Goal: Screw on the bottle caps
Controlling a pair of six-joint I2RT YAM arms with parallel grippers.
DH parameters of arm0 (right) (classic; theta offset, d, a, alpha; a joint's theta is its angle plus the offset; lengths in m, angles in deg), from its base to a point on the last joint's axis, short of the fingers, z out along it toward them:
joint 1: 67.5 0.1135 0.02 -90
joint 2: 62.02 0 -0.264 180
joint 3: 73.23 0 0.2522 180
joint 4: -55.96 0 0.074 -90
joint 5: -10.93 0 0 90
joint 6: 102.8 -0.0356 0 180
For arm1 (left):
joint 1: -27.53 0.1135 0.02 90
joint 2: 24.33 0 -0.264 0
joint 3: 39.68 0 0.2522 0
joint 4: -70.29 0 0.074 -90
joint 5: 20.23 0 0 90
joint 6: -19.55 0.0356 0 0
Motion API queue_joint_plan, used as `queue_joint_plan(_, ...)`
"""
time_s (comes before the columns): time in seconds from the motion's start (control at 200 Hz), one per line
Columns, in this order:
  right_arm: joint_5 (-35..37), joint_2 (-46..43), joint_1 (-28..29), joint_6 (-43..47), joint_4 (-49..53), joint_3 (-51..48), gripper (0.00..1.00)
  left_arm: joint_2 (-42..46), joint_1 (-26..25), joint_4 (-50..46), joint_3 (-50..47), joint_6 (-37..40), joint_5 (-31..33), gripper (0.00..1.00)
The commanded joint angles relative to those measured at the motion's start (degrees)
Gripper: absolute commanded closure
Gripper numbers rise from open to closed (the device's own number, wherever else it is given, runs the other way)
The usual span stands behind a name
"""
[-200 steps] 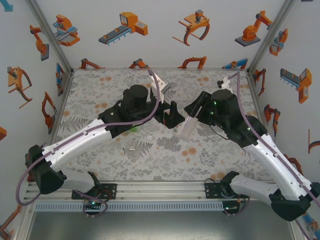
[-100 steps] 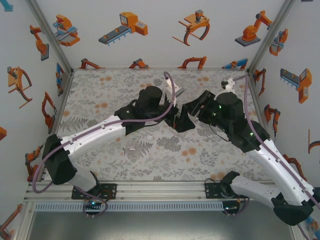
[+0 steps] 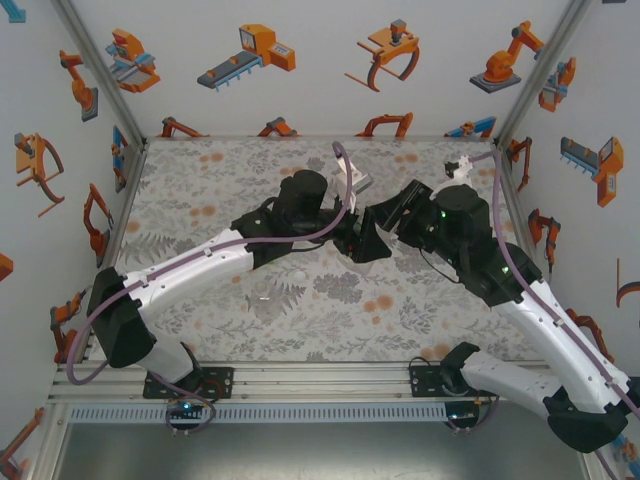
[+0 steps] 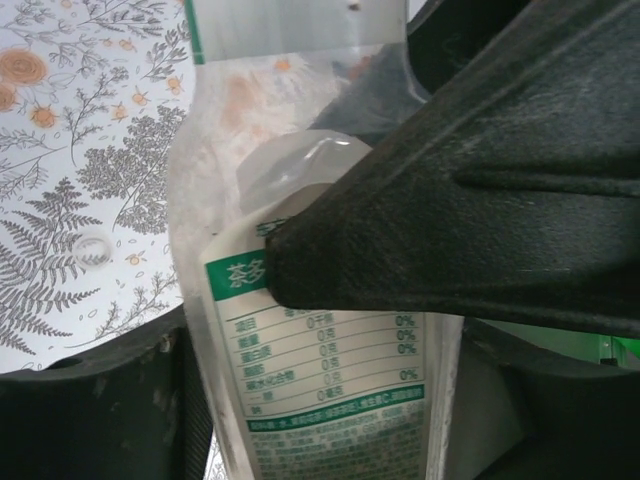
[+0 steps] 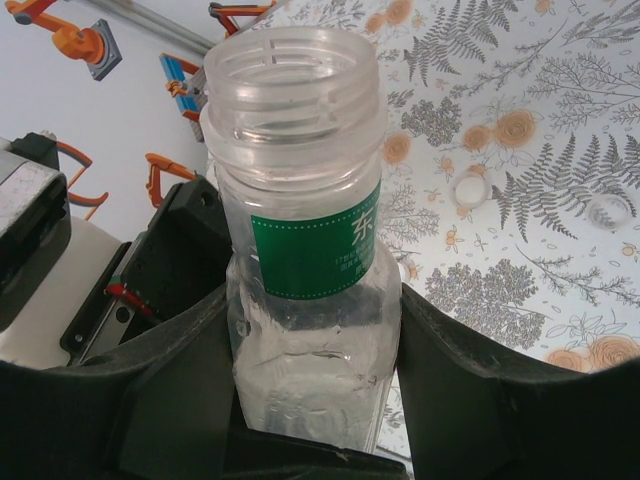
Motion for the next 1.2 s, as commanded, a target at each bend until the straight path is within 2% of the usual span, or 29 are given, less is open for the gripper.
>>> queue_joint_plan(0.0, -1.64, -0.64, 0.3, -1.79, -3.0, 0.74, 0.59, -0.32, -0.2, -0.31, 1.44, 0.26, -0.77, 0.4)
queue_joint_plan(0.12, -1.58, -0.65, 0.3, -1.59, -2.31, 1.13, 0.55, -0.04, -0.2, -0.54, 1.27, 0.71, -0.95, 0.51)
queue_joint_plan(0.18, -1.41, -0.64, 0.31, -1.21, -1.52, 1.79, 0.48, 0.18, -0.2, -0.55, 1.12, 1.03, -0.95, 0.53)
queue_joint_plan(0.285, -0.73, -0.47, 0.27, 0.66, 1.97, 4.17, 0.28, 1.03, -0.05, -1.66, 0.9, 2.32, -0.61, 0.55)
queue_joint_plan(0.37, 0.3, -0.31, 0.3, 2.31, 5.13, 6.62, 0.2, 2.1, 0.48, -2.71, 0.5, 3.43, -0.51, 0.56)
queue_joint_plan(0.736, 4.16, 3.11, -1.51, 9.23, 20.16, 17.61, 0.19, 13.13, 5.07, -1.07, -8.91, 8.42, 1.65, 0.59)
queue_joint_plan(0.946, -0.74, 6.66, -5.49, 11.1, 22.88, 17.55, 0.21, 23.69, 5.33, 1.36, -15.98, 17.69, 3.37, 0.64)
queue_joint_plan(1.192, -5.88, 13.03, -7.83, 14.79, 23.95, 12.86, 0.24, 34.15, 5.27, -0.05, -20.5, 23.05, 8.47, 0.67)
